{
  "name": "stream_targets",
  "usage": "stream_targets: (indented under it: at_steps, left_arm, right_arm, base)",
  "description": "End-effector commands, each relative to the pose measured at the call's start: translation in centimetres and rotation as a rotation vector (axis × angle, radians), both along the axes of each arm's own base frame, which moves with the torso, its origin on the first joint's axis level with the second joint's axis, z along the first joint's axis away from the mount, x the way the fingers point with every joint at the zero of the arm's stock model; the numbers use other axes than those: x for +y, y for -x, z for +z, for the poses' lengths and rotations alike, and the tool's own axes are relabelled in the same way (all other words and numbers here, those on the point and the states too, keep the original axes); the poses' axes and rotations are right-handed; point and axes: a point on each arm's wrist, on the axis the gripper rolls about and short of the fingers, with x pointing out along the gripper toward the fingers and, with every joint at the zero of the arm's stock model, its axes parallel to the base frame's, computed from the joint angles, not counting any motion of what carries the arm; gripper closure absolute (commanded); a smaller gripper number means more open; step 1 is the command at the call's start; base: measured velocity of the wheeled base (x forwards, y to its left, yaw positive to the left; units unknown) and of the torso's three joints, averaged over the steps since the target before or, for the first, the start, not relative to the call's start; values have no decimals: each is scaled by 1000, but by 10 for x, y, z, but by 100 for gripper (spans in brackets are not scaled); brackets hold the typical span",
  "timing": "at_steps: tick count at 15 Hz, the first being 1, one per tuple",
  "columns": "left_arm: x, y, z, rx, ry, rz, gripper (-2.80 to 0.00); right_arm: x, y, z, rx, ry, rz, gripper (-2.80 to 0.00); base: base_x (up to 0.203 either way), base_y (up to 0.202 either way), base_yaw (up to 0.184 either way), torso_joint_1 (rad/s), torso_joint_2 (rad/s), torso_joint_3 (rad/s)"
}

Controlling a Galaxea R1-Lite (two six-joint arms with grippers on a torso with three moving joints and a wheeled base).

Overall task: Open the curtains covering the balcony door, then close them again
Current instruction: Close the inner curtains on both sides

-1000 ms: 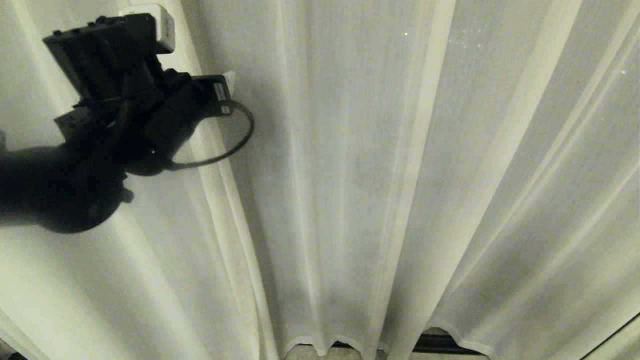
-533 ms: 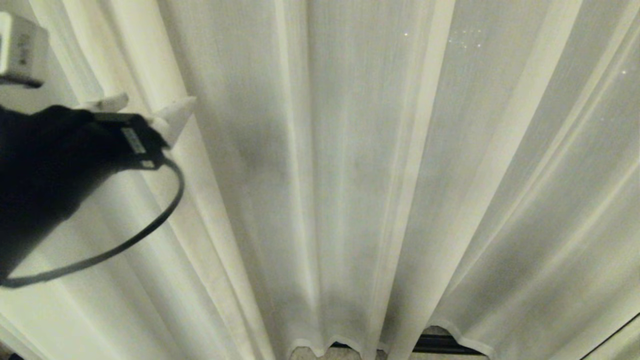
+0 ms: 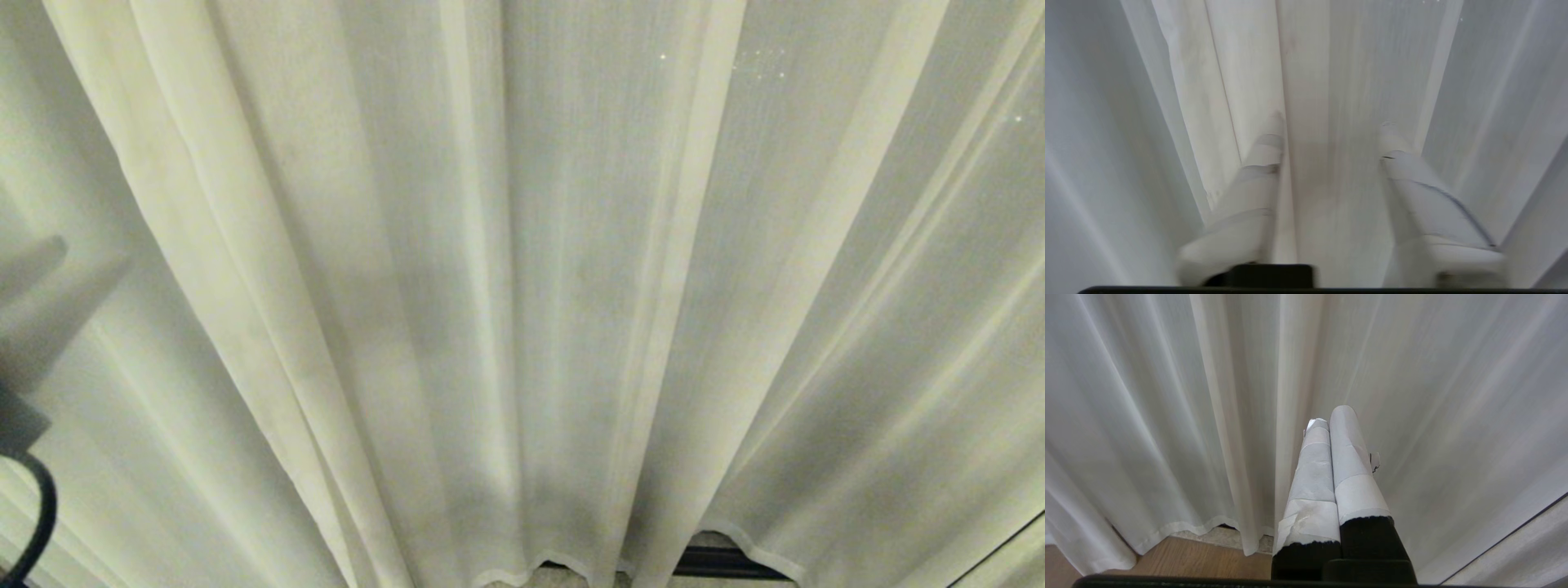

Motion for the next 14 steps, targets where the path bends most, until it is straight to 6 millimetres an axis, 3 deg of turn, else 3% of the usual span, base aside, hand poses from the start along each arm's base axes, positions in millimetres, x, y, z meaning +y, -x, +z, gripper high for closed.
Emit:
stream_targets:
  at_steps: [1,4,6,9,14]
  left_arm:
    - [11,16,2,-45,31,4,0]
    - [16,23,-4,-46,35,17,0]
    - [29,38,-14,-45,32,91,0]
    - [39,56,-43,3,44,134,0]
    - [42,65,-88,57,6,199,0]
  right_arm:
    - [0,0,0,2,1,0,0]
    - [0,0,0,2,1,0,0]
    - [0,0,0,2,1,1,0]
    - [0,0,0,2,1,0,0]
    - [0,0,0,2,1,0,0]
  base:
    - [0,0,0,0,0,0]
    - [0,0,0,0,0,0]
    - [0,0,0,0,0,0]
    - [0,0,0,0,0,0]
    - [0,0,0,0,0,0]
